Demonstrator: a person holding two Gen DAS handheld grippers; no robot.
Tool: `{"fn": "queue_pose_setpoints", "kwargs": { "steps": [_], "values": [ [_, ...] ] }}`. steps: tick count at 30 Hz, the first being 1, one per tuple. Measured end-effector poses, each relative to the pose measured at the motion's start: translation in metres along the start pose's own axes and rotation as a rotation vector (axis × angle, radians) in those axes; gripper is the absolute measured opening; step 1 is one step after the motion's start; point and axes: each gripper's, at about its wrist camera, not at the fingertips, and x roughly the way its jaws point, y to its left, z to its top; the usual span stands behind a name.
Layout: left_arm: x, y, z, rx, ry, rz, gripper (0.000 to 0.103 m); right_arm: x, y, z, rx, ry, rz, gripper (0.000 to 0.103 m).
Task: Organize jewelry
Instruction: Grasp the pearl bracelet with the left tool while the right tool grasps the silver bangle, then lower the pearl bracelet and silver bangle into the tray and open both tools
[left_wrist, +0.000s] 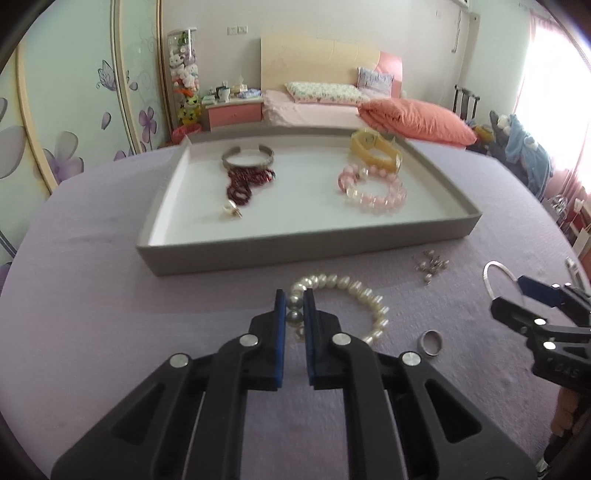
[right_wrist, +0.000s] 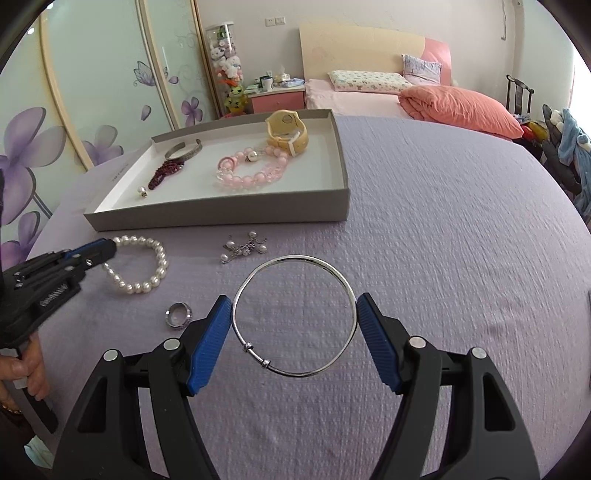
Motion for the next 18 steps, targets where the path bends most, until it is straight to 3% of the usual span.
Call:
{"fn": "queue_pose_setpoints", "kwargs": {
  "steps": [8, 18],
  "values": [
    [-0.049, 0.012, 0.013, -0.028, -0.095, -0.065, 0.009, -0.008, 0.009, 0.003, -0.016, -0.022, 0.015, 0.071],
    [-0.082, 0.02, 0.027, -0.045, -0.172, -0.067, 0.009, -0.018, 0.015, 0.014, -0.028, -0.055, 0.025, 0.071]
  ]
}}
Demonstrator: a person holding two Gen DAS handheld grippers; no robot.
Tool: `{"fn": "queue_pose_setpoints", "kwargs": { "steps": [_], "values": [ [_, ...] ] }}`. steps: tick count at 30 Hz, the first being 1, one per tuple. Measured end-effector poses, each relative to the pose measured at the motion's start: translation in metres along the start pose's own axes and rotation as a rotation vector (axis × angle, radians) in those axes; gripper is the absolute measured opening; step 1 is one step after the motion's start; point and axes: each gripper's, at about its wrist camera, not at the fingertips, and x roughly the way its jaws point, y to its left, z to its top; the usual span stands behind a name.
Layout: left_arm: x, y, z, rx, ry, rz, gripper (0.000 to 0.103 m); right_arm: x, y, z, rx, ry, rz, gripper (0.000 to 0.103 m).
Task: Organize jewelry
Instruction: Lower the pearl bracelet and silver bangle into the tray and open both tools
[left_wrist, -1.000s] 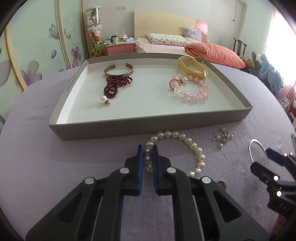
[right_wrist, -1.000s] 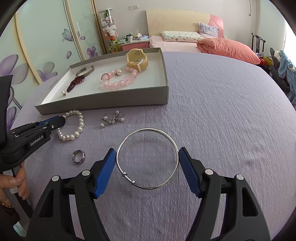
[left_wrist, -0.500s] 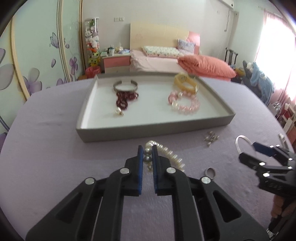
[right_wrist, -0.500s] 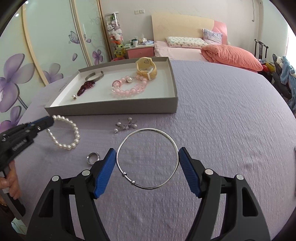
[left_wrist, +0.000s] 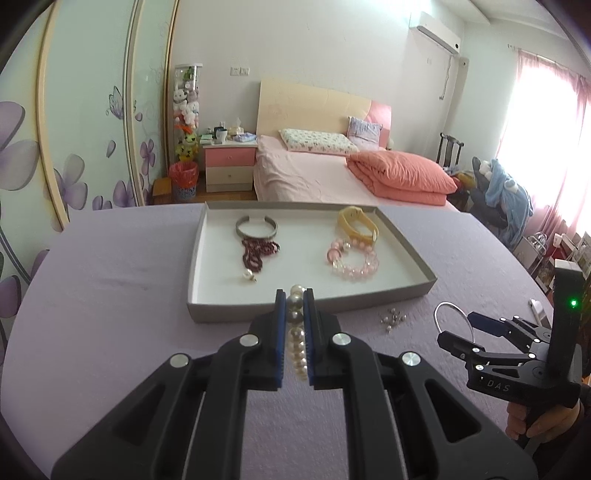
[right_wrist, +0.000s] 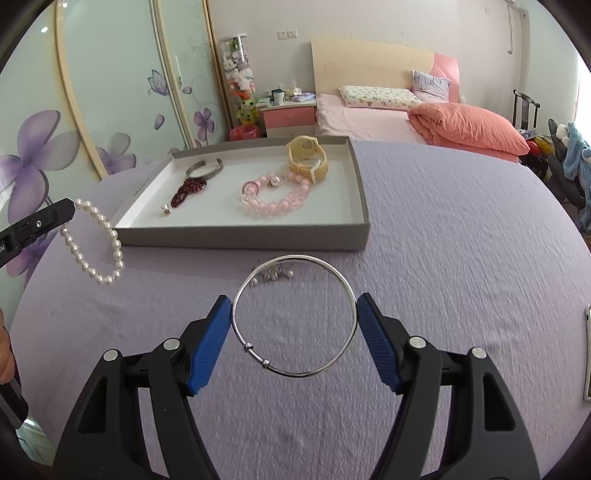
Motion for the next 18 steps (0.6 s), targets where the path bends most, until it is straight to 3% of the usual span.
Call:
{"fn": "queue_pose_setpoints", "kwargs": {
  "steps": [10, 18],
  "values": [
    [-0.007, 0.007, 0.02, -0.012, -0.036, 0.013, 0.009, -0.007, 0.003, 0.025, -0.007, -0.052, 0.01, 0.071],
    [0.0, 0.012, 0.053, -0.019, -0.073, 0.041, 0.009, -0.003, 0.011, 0.052, -0.016, -0.09, 0.012, 0.071]
  ]
}}
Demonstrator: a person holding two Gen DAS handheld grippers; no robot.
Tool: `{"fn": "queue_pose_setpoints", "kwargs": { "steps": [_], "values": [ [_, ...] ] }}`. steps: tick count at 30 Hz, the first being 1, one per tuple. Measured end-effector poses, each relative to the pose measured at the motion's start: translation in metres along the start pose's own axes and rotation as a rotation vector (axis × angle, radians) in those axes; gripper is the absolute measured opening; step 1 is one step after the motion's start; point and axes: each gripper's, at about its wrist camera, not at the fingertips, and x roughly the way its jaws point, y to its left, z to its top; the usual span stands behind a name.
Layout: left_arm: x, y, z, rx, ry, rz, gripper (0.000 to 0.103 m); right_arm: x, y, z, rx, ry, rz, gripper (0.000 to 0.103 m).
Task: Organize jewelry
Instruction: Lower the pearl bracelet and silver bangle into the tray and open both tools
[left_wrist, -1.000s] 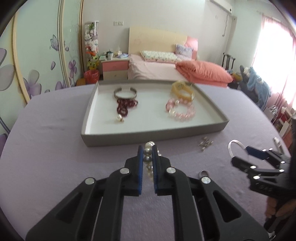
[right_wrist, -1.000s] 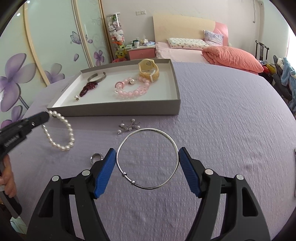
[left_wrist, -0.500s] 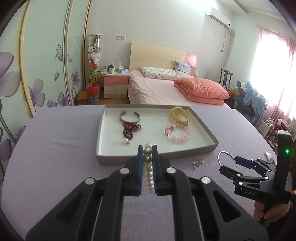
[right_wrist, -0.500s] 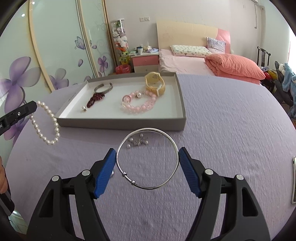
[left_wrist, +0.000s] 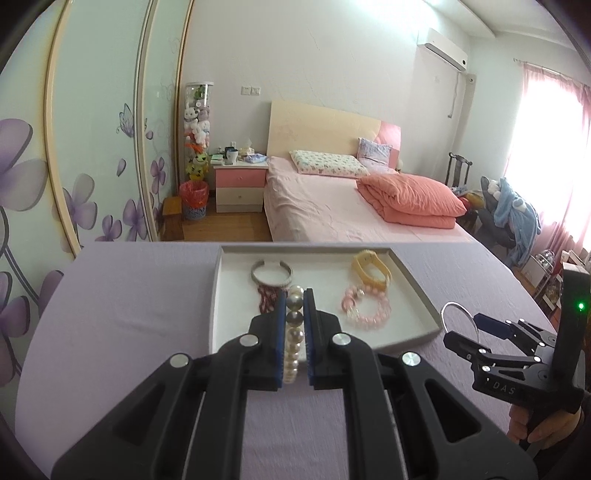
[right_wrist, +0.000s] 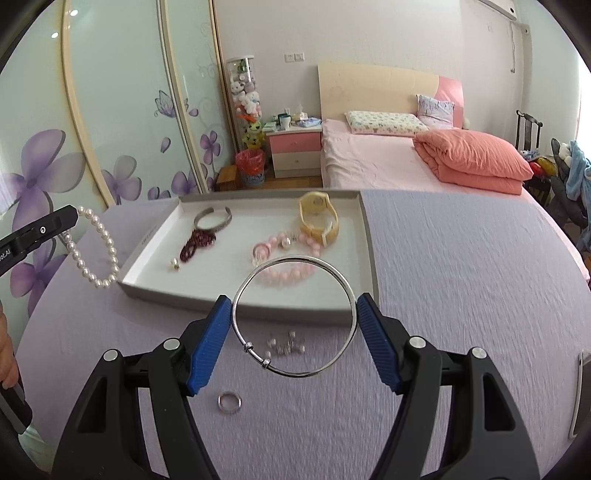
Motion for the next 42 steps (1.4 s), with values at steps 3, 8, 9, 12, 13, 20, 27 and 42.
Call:
{"fn": "queue_pose_setpoints", "kwargs": {
  "steps": [3, 8, 9, 12, 13, 20, 27, 42],
  "values": [
    [0.011, 0.006, 0.011, -0.012, -0.003, 0.017, 0.009, 0.008, -0.001, 0.011, 0.005, -0.007, 0.001, 0.071],
    [0.031, 0.013, 0.024, -0.029, -0.001, 0.03, 0.009, 0.028, -0.003, 0.031, 0.003, -0.012, 0.001, 0.071],
    [0.035, 0.014, 0.026, -0.03, 0.002, 0.03, 0.009, 0.031, -0.004, 0.035, 0.002, -0.013, -0.001, 0.071],
    [0.046, 0.015, 0.032, -0.027, 0.005, 0.031, 0.009, 0.043, -0.005, 0.046, -0.002, -0.016, -0.008, 0.071],
    [0.048, 0.015, 0.035, -0.025, 0.004, 0.031, 0.009, 0.046, -0.004, 0.049, -0.004, -0.019, -0.01, 0.071],
    [0.072, 0.013, 0.047, -0.019, 0.013, 0.023, 0.009, 0.066, 0.001, 0.061, -0.023, -0.022, -0.016, 0.071],
    [0.099, 0.01, 0.041, -0.017, 0.052, 0.026, 0.009, 0.08, -0.002, 0.056, -0.027, 0.006, -0.017, 0.071],
    [0.121, 0.018, 0.033, -0.04, 0.073, 0.04, 0.029, 0.088, -0.001, 0.053, -0.037, 0.025, -0.023, 0.071]
  ]
}}
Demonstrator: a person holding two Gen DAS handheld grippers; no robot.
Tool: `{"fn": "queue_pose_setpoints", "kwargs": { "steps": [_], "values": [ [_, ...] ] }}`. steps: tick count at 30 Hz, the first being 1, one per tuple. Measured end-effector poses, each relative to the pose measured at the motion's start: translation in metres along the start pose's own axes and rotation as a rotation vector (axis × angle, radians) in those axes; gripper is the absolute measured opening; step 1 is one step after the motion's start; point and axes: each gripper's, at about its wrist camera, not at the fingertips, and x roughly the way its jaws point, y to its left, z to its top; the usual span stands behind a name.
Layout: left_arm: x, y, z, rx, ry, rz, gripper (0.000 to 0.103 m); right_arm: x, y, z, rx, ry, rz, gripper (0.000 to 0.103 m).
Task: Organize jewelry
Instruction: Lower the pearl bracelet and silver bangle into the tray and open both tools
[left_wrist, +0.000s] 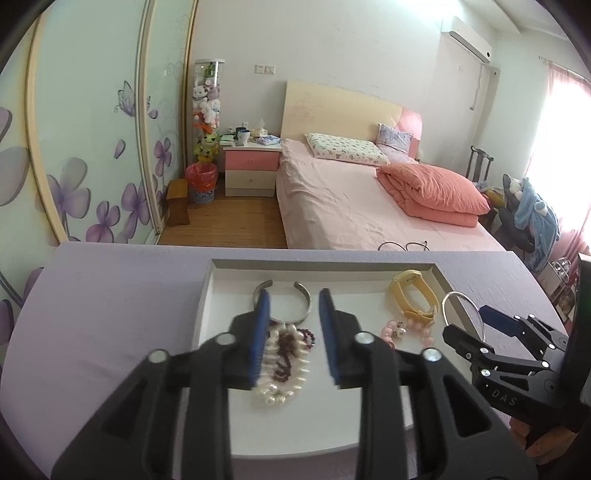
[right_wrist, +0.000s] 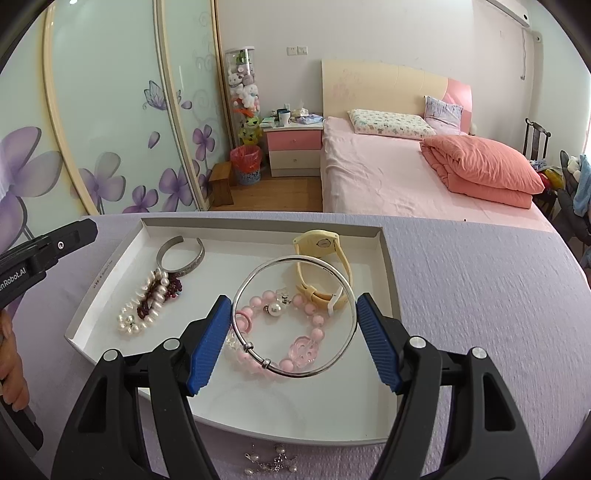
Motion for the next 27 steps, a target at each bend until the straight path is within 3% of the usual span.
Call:
{"fn": "queue_pose_setpoints", "kwargs": {
  "steps": [4, 6, 21, 27],
  "values": [
    [-0.004, 0.006, -0.003, -0.013, 0.0, 0.005, 0.034, 0.003, 0.002, 0.002, 0.004, 0.001, -0.003, 0.071],
    [-0.006, 0.011, -0.005, -0.019, -0.007, 0.015, 0.042, 0.005, 0.002, 0.002, 0.005, 0.002, -0.004, 0.071],
    [-0.017, 0.022, -0.02, -0.005, -0.015, 0.058, 0.055, 0.026, 0.004, 0.006, 0.012, 0.016, -0.026, 0.071],
    [-0.018, 0.023, -0.026, 0.0, -0.011, 0.052, 0.055, 0.038, 0.008, 0.006, 0.003, 0.034, -0.037, 0.071]
  ]
}}
